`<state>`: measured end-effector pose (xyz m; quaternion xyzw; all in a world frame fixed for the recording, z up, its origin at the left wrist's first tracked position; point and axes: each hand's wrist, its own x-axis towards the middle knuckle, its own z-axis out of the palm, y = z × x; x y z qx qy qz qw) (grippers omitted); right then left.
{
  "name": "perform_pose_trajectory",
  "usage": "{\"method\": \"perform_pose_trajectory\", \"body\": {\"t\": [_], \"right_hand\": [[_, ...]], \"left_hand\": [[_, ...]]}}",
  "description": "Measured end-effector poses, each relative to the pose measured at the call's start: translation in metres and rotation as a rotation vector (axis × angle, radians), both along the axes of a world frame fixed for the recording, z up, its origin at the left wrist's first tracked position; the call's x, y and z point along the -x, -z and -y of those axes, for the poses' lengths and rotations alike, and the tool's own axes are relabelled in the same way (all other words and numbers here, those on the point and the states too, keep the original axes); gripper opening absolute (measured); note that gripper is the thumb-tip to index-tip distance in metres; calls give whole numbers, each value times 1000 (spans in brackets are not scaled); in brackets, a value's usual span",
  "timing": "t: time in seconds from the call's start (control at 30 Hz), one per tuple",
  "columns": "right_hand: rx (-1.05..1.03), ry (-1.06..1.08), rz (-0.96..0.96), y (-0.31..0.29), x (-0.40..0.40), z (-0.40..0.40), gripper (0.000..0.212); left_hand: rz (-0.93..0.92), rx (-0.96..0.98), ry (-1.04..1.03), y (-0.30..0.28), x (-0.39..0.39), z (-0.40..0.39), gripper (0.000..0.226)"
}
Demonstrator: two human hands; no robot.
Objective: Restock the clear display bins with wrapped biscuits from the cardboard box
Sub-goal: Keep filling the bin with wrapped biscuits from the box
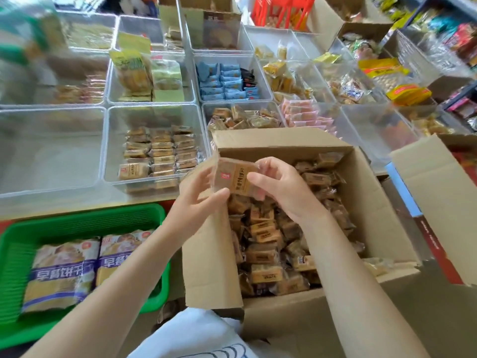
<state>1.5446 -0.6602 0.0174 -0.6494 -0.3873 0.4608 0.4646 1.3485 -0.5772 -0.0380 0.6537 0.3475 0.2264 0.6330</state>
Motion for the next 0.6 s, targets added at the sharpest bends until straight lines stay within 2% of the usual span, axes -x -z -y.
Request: {"method": "perform_pose_trajectory", "body": {"t": [0.07, 0.13, 0.23, 0.3, 0.37, 0.5, 0.6], "right_hand": [[-8, -72, 70, -1, 21, -21, 29], [0, -154, 264, 0, 42, -45, 33], [10, -288, 509, 5, 71, -84, 34], [34, -348, 636, 14, 91, -112, 34], [53, -346, 733, 25, 110, -144, 33], [133, -250, 821, 57, 137, -210, 31], [263, -263, 803, 91, 156, -251, 34]], "left_hand": [[86, 78, -54, -9, 15, -19, 51], [86, 20, -102, -11, 34, -40, 40], [-79, -181, -93, 5, 67, -77, 37], [-163, -244, -82, 25, 90, -103, 34], [-294, -309, -95, 45, 114, -129, 43], [-696, -530, -103, 89, 159, -173, 65], [-800, -583, -62, 115, 180, -192, 73]]}}
